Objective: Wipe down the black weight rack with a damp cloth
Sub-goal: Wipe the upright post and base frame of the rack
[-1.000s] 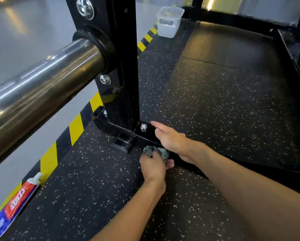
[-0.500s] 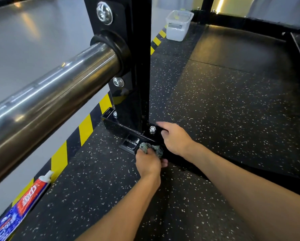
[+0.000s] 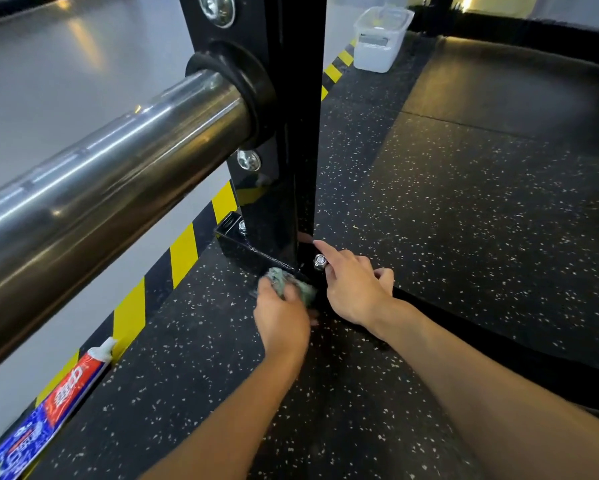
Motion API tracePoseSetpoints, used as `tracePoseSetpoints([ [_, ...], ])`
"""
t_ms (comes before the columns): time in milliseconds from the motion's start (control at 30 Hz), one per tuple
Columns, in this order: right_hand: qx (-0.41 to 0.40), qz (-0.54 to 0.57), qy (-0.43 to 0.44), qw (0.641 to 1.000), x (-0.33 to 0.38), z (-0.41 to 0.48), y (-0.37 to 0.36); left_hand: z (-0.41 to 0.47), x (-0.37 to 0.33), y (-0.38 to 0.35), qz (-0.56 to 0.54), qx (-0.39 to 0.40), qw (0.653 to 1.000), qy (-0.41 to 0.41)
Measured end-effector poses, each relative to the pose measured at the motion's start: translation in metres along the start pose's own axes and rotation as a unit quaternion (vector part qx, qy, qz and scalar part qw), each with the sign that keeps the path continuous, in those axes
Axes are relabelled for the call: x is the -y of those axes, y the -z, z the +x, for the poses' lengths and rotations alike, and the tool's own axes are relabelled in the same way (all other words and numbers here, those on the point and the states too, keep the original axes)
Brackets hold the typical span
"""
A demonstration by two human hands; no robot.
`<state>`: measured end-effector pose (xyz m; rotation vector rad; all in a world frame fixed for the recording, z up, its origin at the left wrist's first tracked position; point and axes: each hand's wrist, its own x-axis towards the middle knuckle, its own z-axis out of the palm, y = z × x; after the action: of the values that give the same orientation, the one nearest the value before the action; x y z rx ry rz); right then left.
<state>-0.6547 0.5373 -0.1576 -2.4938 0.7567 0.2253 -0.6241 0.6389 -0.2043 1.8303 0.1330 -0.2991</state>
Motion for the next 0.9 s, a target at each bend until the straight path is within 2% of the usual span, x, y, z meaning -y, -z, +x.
tracePoseSetpoints([
  [67, 0.001, -0.002, 0.0, 1.0, -0.001, 0.001, 0.0, 0.008, -0.003, 0.003, 0.03, -0.027, 0.999, 0.009],
  [200, -0.003, -0.014, -0.001, 1.0, 0.0, -0.001, 0.0, -0.019, 0.006, 0.002, 0.052, 0.102, 0.993, -0.032],
  [233, -0.001, -0.015, -0.001, 1.0, 0.0, -0.001, 0.0, -0.013, 0.007, 0.003, 0.054, 0.088, 0.994, -0.038],
  [333, 0.001, -0.01, 0.0, 1.0, -0.001, 0.001, 0.0, 0.021, -0.003, 0.011, 0.068, -0.037, 0.996, -0.037],
  [467, -0.002, -0.012, 0.003, 1.0, -0.001, 0.0, -0.001, 0.04, -0.009, 0.022, 0.054, -0.042, 0.996, -0.049],
  [600, -0.004, -0.019, 0.005, 1.0, -0.002, 0.003, -0.001, 0.085, -0.018, 0.041, 0.06, -0.095, 0.994, -0.015],
  [800, -0.005, -0.021, 0.003, 1.0, -0.002, 0.002, -0.002, 0.083, -0.007, 0.045, 0.113, -0.001, 0.994, 0.005],
  [900, -0.006, -0.018, 0.005, 1.0, -0.002, 0.0, -0.003, 0.088, -0.011, 0.045, 0.11, -0.022, 0.994, 0.014],
])
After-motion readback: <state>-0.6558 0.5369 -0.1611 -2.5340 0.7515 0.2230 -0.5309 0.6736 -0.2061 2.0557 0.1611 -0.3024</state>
